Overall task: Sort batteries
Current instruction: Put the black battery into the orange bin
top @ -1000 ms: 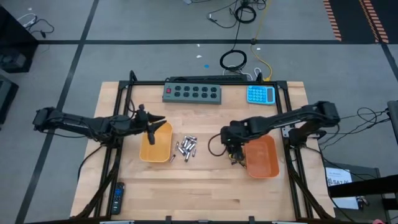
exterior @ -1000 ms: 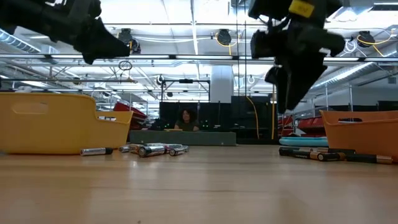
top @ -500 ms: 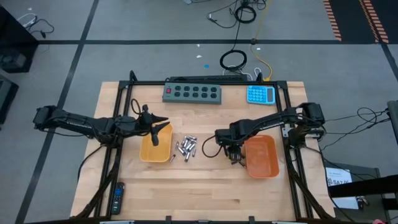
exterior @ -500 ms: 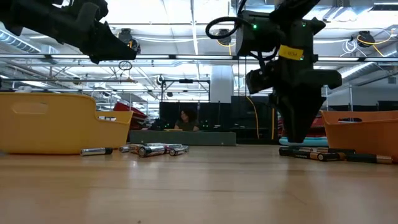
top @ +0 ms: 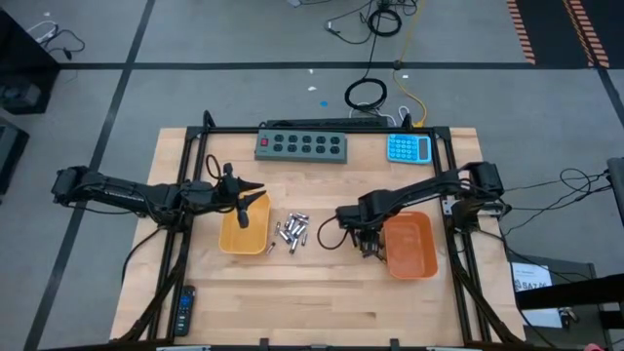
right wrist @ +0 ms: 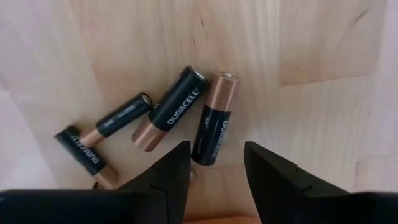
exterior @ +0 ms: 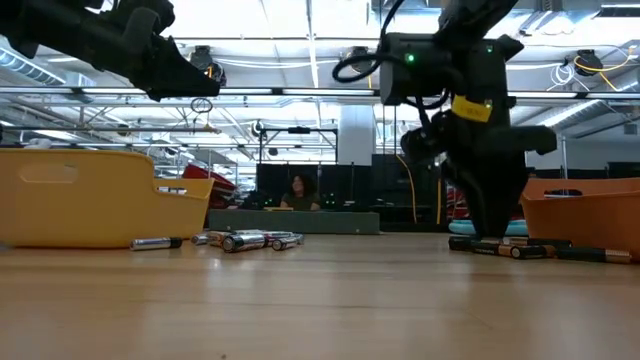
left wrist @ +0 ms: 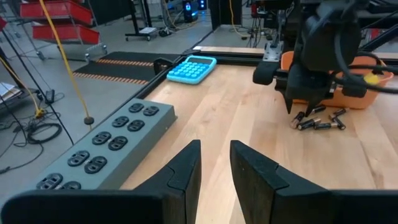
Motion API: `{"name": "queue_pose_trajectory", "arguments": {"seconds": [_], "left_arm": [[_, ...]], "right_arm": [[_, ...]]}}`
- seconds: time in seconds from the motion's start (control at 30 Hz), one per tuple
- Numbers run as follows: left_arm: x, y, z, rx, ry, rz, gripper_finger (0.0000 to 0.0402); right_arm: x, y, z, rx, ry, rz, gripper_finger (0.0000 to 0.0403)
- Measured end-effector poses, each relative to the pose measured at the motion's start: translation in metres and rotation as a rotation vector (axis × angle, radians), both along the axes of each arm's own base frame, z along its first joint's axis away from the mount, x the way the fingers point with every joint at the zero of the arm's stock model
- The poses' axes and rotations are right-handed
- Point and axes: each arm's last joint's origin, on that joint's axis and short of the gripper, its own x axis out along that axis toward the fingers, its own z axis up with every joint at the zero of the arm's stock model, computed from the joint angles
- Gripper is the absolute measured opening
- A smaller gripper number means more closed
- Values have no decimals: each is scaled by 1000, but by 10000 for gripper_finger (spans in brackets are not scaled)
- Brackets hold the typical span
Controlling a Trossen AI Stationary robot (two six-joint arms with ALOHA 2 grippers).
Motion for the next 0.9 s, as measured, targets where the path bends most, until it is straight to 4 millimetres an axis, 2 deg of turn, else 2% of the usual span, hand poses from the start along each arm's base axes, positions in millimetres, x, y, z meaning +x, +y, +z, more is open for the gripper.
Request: {"name": "queue_pose_trajectory", "arguments": {"seconds": [0.27, 0.37, 0.47, 0.57, 0.73, 0.9], "left_arm": [[0, 0, -1, -1, 8, 0, 97], [0, 0, -1, 0, 10, 0, 97], [0, 0, -1, 0, 10, 0, 97], [0, 0, 0, -1, 1, 0, 97], [0, 0, 0, -46, -14, 12, 97], [1, 0, 3, -50, -16, 12, 97]], "right_arm": [[3, -2, -17, -1, 56, 19, 128], [4, -5, -21, -1, 72, 8, 90], [4, -7, -21, -1, 73, 0, 35], [3, -10, -18, 3, 64, -11, 22], [-1, -14, -2, -38, 6, -35, 22], [-17, -14, 44, -154, -104, -122, 22]]}}
